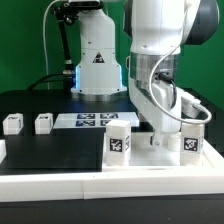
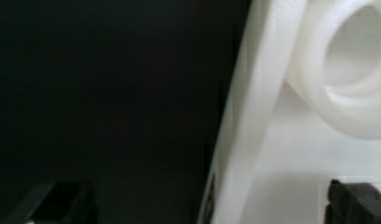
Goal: Assemble square table
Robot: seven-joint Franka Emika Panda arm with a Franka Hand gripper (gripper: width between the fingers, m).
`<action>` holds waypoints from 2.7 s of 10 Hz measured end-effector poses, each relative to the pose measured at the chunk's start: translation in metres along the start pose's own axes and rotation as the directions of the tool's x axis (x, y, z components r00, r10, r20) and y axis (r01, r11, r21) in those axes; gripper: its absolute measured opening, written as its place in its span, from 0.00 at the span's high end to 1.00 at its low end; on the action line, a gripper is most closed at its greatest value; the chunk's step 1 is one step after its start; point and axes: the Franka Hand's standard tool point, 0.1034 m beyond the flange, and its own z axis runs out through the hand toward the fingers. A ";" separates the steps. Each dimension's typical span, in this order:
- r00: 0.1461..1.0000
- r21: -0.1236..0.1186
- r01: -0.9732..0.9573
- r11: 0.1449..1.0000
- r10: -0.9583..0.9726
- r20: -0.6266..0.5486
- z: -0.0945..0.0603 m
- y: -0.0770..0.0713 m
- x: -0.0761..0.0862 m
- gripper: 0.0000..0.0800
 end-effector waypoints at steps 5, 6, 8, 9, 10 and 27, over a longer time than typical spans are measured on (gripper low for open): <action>0.999 0.005 0.038 0.999 -0.038 -0.001 -0.001 -0.002 0.007 0.66; 0.999 0.004 0.050 0.999 -0.050 -0.003 -0.001 -0.001 0.009 0.66; 0.998 0.003 0.054 0.999 -0.054 -0.010 0.000 0.001 0.021 0.90; 0.998 0.002 0.064 0.998 -0.064 -0.009 0.000 0.002 0.022 0.90; 0.998 0.000 0.067 0.998 -0.067 -0.005 0.000 0.002 0.023 0.90; 0.633 -0.085 0.774 0.627 -0.767 0.103 -0.010 0.014 0.099 0.89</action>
Offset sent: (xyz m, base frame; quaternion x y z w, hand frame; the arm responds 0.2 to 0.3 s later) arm 0.0023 -0.0050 0.0017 0.0014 -0.0035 -0.0036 1.0000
